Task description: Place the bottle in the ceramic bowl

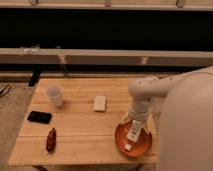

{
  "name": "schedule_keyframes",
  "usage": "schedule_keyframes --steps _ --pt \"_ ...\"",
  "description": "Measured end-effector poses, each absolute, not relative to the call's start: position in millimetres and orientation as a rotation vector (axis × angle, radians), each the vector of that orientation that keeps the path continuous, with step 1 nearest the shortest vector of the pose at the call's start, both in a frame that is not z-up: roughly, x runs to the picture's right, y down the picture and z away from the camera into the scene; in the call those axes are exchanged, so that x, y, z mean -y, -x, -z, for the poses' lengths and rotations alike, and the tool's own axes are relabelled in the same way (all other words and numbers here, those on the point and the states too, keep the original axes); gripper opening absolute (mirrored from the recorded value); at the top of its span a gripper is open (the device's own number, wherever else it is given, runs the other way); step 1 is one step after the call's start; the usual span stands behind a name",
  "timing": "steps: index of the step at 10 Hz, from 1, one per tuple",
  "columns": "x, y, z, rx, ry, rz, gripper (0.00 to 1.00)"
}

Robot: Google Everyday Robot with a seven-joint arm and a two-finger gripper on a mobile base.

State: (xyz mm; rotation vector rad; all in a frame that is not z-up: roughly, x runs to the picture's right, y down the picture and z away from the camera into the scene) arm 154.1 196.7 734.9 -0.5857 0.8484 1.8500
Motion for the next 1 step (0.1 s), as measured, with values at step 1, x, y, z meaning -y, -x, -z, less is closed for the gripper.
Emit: schedule_keyframes --steps 1 --pt "-196.7 -153.9 -734.8 -0.848 0.586 -1.85 0.8"
